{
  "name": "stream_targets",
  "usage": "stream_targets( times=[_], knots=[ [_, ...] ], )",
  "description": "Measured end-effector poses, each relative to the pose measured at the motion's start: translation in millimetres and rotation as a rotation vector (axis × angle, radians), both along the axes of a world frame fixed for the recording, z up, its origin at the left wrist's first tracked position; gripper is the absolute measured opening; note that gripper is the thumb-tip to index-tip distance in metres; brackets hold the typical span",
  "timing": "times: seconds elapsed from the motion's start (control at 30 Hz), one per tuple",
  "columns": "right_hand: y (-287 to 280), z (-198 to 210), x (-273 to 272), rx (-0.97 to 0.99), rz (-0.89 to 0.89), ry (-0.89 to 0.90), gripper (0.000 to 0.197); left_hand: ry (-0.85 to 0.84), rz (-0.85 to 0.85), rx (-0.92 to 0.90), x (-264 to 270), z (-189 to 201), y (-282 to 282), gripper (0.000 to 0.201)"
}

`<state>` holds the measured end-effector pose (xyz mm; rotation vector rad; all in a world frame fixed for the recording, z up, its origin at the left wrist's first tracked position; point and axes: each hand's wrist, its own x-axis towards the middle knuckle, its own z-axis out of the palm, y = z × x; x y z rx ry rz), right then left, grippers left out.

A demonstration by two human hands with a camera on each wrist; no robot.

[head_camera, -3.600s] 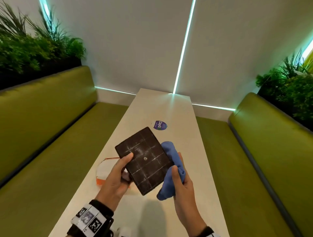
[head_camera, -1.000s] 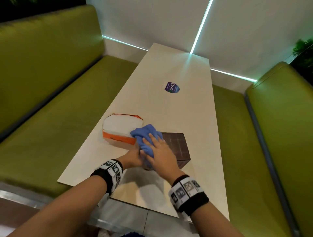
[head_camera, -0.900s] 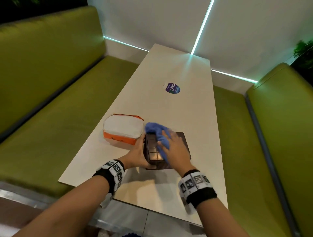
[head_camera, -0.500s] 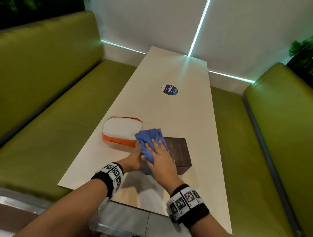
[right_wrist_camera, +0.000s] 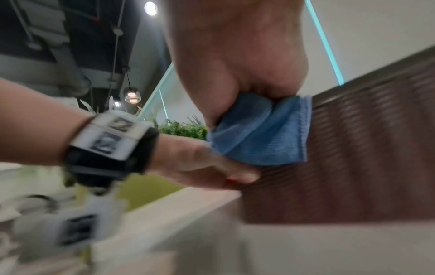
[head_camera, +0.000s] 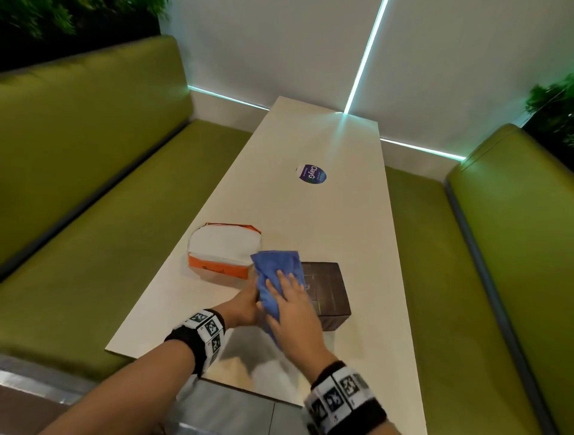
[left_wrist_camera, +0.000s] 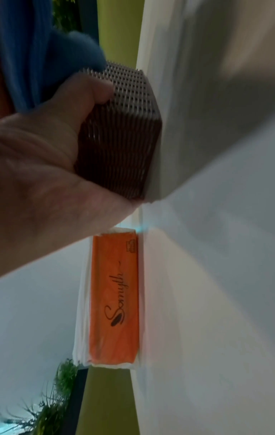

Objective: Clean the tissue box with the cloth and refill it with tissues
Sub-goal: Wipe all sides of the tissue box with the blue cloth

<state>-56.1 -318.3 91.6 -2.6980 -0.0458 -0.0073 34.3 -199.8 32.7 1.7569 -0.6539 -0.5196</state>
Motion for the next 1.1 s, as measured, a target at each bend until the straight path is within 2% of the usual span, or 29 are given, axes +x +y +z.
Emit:
stream_targets(
  times=[0.07,0.1,0.17,0.23,0.27,0.33,0.4,0.43,0.53,0.63,0.7,0.73,0.8,0.83,0.87,0.93,0.97,1.03,1.1],
  knots=[
    [-28,0,20,-0.119,0.027,0.027,0.082,-0.046,0.067,0.047,2,-2,0,0.124],
    [-45,3,28,-0.133,-0.019,0.039,0.07,-0.063,0.068,0.072,2,-5,0,0.129],
    [-77,2,38,-0.032,-0.204,-0.023,0.049,-0.035,0.063,0.069,1,-9,1,0.132],
    [-80,3,40,-0.035,-0.344,-0.033,0.042,-0.037,0.071,0.069,1,-11,1,0.132],
    [-68,1,38,-0.118,-0.355,-0.046,0.042,-0.056,0.08,0.074,1,-12,0,0.131],
    [-35,-4,24,-0.07,-0.274,-0.085,0.053,-0.09,0.086,0.074,-1,-13,-1,0.13],
    [-12,-12,6,-0.012,-0.086,-0.149,0.062,-0.198,0.082,0.104,0,-13,-2,0.134],
    [-13,-14,3,-0.008,-0.025,-0.144,0.063,-0.188,0.075,0.085,1,-12,-3,0.134],
    [-43,0,9,0.006,-0.021,-0.05,0.055,-0.134,0.106,0.068,2,-14,-3,0.133],
    [-67,25,16,0.138,-0.114,-0.153,0.03,-0.055,0.096,0.083,2,-14,-1,0.132],
    [-81,41,20,0.231,-0.234,-0.204,0.037,-0.036,0.09,0.099,3,-15,1,0.138],
    [-88,47,21,0.203,-0.292,-0.218,0.044,-0.036,0.09,0.107,3,-14,3,0.141],
    [-102,57,22,0.024,-0.317,-0.237,0.053,-0.029,0.082,0.115,5,-14,4,0.143],
    [-106,54,25,-0.033,-0.329,-0.224,0.051,-0.019,0.076,0.115,6,-14,4,0.142],
    [-105,48,28,-0.01,-0.35,-0.184,0.046,-0.017,0.063,0.106,6,-13,4,0.142],
    [-92,30,28,0.09,-0.358,-0.082,0.041,-0.022,0.056,0.091,5,-13,3,0.14],
    [-81,17,27,0.066,-0.355,-0.053,0.048,-0.015,0.066,0.09,4,-13,2,0.139],
    [-48,-2,21,-0.125,-0.318,-0.06,0.061,-0.025,0.096,0.104,2,-17,0,0.137],
    [-11,-5,12,-0.182,-0.198,-0.13,0.063,-0.045,0.099,0.118,2,-14,0,0.139]
  ],
)
